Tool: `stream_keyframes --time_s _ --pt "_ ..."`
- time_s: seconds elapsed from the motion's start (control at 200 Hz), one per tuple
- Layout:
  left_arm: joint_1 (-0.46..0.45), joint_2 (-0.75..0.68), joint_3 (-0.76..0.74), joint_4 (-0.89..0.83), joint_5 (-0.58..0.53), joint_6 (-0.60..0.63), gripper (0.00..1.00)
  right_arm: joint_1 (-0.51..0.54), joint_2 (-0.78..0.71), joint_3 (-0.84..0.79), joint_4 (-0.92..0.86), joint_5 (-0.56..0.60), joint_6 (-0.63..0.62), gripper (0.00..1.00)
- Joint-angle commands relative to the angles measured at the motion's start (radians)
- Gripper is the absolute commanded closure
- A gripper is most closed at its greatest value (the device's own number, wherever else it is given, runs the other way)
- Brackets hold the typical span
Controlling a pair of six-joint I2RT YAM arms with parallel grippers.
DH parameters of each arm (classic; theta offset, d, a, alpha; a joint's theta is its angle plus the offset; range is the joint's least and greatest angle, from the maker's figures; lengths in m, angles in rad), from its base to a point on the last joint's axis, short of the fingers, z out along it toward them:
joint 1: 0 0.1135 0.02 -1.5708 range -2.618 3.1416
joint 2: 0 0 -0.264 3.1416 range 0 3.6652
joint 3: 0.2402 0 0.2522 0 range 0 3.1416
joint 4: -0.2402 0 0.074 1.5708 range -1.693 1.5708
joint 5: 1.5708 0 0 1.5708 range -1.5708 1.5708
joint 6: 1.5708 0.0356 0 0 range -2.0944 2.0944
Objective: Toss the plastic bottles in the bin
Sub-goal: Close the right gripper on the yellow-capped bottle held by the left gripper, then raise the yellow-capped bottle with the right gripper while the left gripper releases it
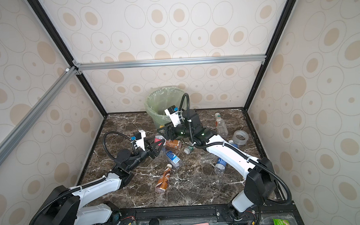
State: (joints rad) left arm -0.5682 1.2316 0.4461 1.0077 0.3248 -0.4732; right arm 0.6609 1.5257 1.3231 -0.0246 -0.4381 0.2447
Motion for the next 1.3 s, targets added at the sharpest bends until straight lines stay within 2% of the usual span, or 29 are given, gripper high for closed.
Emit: stream_keyframes --time_s 0.0,0.19,0.29,0.39,0.455,0.515,0.63,0.72,0.87,1.085,1.295 --pt "-0.008 -0.023 0.029 0.02 -0.011 0.027 0.42 0.006 0.017 0.024 -0.015 -0.005 -0.01 0.45" --pt "-0.007 -0.018 0.027 0.029 -0.011 0.02 0.39 0.006 0.012 0.024 -0.017 0.004 -0.019 0.63" --pt "-0.007 -0.021 0.026 0.023 -0.022 0.026 0.34 0.005 -0.002 0.016 -0.01 0.02 -0.022 0.75" --pt "-0.008 -0.028 0.026 0.018 -0.032 0.034 0.26 0.006 -0.022 0.003 0.001 0.045 -0.027 0.78" --pt "-0.008 -0.031 0.025 0.015 -0.035 0.036 0.25 0.005 -0.042 -0.015 0.02 0.068 -0.029 0.82" --pt "-0.009 -0.037 0.023 0.016 -0.037 0.036 0.2 0.005 -0.061 -0.03 0.033 0.093 -0.034 0.82" --pt "-0.009 -0.056 0.016 0.014 -0.052 0.04 0.01 0.005 -0.118 -0.061 0.054 0.167 -0.057 0.83" --pt "-0.009 -0.064 0.013 0.011 -0.061 0.046 0.01 -0.001 -0.197 -0.112 0.103 0.252 -0.069 0.84" --pt "-0.01 -0.079 0.008 0.009 -0.07 0.047 0.01 -0.046 -0.377 -0.246 0.259 0.331 -0.068 0.84" --pt "-0.009 -0.119 -0.007 0.005 -0.098 0.057 0.01 -0.084 -0.623 -0.406 0.506 0.545 -0.114 0.85" --pt "-0.009 -0.122 -0.005 0.002 -0.1 0.055 0.01 -0.141 -0.732 -0.385 0.596 0.734 -0.16 0.86"
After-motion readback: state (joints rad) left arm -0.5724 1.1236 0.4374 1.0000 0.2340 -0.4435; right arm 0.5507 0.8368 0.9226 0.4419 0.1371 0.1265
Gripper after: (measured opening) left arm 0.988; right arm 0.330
